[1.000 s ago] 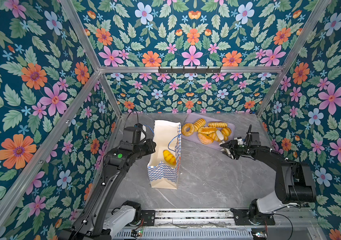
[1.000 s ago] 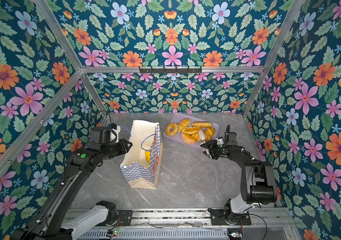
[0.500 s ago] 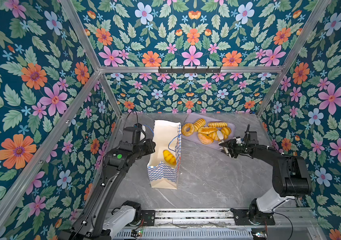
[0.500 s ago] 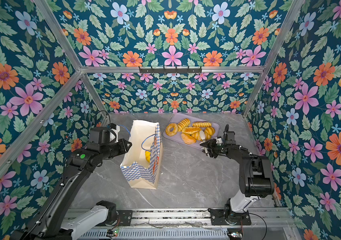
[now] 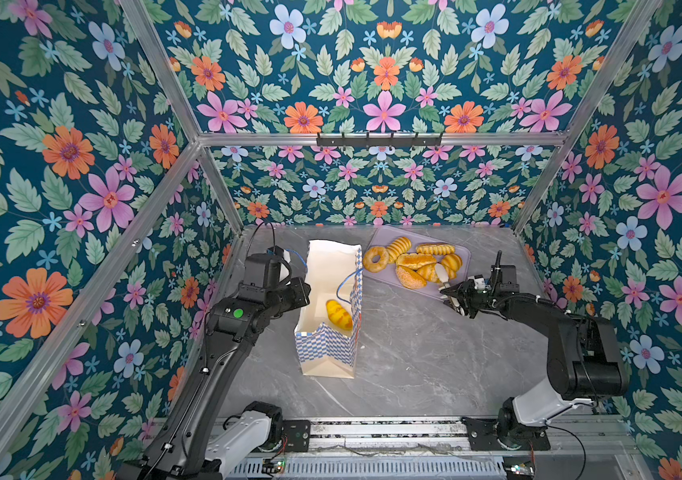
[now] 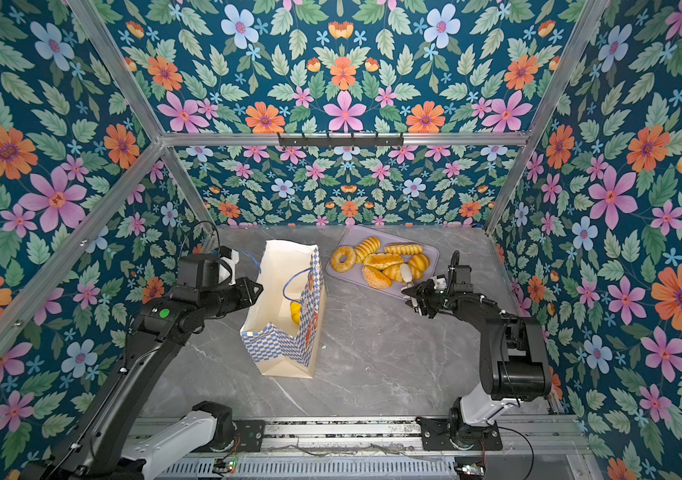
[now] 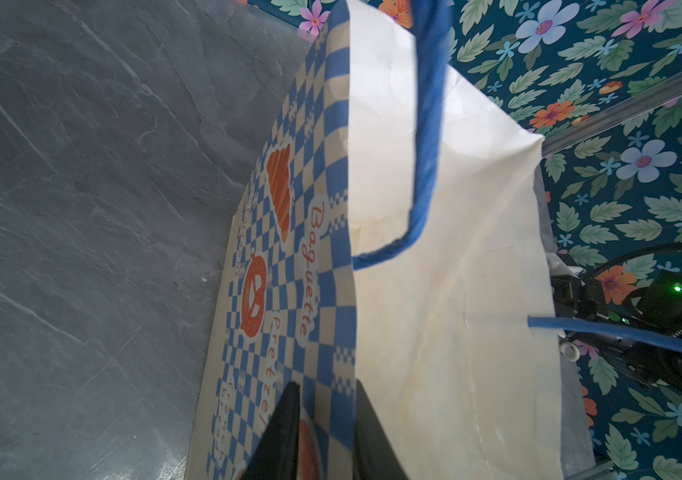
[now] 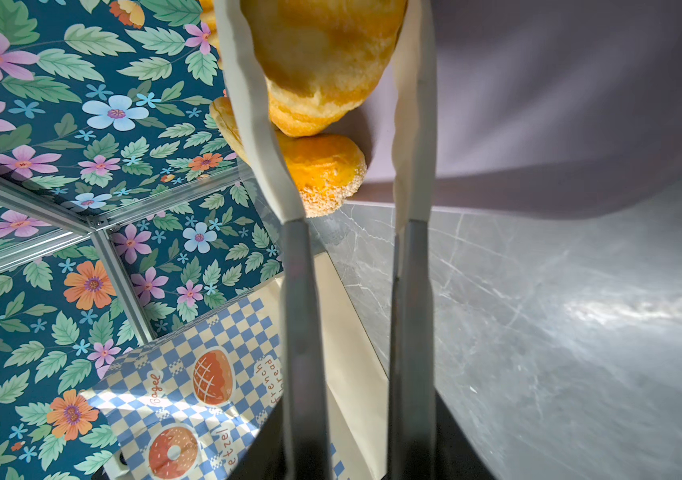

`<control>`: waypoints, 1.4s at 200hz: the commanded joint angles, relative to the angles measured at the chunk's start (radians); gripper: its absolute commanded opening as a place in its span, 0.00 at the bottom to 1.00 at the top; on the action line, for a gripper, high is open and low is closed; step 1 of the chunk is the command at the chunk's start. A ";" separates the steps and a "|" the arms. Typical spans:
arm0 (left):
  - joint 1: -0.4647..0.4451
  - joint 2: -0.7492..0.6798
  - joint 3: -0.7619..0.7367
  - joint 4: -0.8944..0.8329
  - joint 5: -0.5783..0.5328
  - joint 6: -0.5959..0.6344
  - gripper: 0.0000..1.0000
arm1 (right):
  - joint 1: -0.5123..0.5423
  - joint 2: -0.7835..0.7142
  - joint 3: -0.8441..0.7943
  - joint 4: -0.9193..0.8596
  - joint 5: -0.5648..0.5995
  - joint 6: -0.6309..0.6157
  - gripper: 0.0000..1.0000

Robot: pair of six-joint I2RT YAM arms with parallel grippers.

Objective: Place the fake bread into the paper bag

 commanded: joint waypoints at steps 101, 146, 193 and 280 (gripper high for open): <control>0.001 -0.013 0.004 0.014 -0.008 0.004 0.23 | 0.009 -0.211 0.029 -0.219 0.102 -0.118 0.37; 0.001 -0.013 0.006 0.014 -0.006 0.002 0.23 | 0.057 -0.285 0.133 -0.387 0.188 -0.203 0.37; 0.001 -0.015 0.004 0.015 -0.008 0.002 0.24 | 0.123 -0.314 0.248 -0.495 0.260 -0.255 0.37; 0.002 -0.011 0.008 0.013 -0.007 0.003 0.25 | 0.221 -0.307 0.390 -0.603 0.366 -0.334 0.37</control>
